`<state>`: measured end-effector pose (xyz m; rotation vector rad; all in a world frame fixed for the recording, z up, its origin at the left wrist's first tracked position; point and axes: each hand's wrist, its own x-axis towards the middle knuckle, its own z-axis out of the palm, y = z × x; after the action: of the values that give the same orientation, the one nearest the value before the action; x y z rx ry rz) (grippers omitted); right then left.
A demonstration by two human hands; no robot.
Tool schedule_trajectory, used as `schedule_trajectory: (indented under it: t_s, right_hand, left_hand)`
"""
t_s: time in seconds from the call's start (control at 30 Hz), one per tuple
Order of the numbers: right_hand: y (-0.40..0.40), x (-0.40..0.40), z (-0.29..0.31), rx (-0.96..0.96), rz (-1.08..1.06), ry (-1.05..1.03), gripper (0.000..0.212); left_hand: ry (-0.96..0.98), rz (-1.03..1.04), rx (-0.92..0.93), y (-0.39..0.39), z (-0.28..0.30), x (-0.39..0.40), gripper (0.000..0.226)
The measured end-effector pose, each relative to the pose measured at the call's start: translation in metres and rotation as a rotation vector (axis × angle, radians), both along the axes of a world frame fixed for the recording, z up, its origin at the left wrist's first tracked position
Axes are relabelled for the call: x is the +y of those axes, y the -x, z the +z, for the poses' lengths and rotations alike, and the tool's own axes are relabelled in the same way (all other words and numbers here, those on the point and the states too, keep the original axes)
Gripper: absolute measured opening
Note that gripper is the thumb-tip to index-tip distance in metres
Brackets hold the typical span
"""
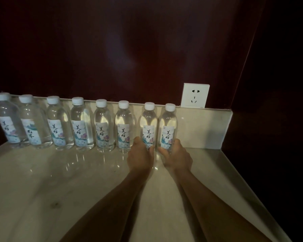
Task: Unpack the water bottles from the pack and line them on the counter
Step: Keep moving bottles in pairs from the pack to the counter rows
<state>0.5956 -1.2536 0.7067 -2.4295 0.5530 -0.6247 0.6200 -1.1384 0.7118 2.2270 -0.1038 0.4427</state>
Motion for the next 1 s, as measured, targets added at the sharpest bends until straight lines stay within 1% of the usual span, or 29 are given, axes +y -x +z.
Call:
schedule_trajectory:
  t_s: [0.3, 0.4, 0.5, 0.67, 0.83, 1.0]
  right_hand:
    - [0.0008, 0.0003, -0.0019, -0.018, -0.004, 0.003, 0.054]
    - [0.0004, 0.0011, 0.0006, -0.026, 0.007, -0.027, 0.060]
    - [0.0023, 0.0021, 0.0019, -0.015, 0.012, -0.002, 0.065]
    - [0.0010, -0.0007, -0.0005, 0.006, -0.018, 0.006, 0.053]
    - [0.0030, 0.0015, -0.0009, -0.002, -0.034, 0.028, 0.051]
    - [0.0029, 0.0016, -0.0014, -0.010, -0.041, 0.041, 0.051]
  left_hand:
    - [0.029, 0.011, -0.023, 0.0016, -0.0026, 0.0008, 0.045]
    - [0.045, 0.019, -0.033, 0.0008, -0.0032, 0.0010, 0.046]
    - [0.053, 0.027, -0.034, 0.0008, -0.0047, 0.0009, 0.044]
    - [0.078, 0.022, -0.050, 0.0011, -0.0058, 0.0020, 0.044]
    - [0.078, 0.023, -0.044, 0.0022, -0.0064, 0.0030, 0.046]
    - [0.083, 0.028, -0.030, 0.0020, -0.0055, 0.0031, 0.042]
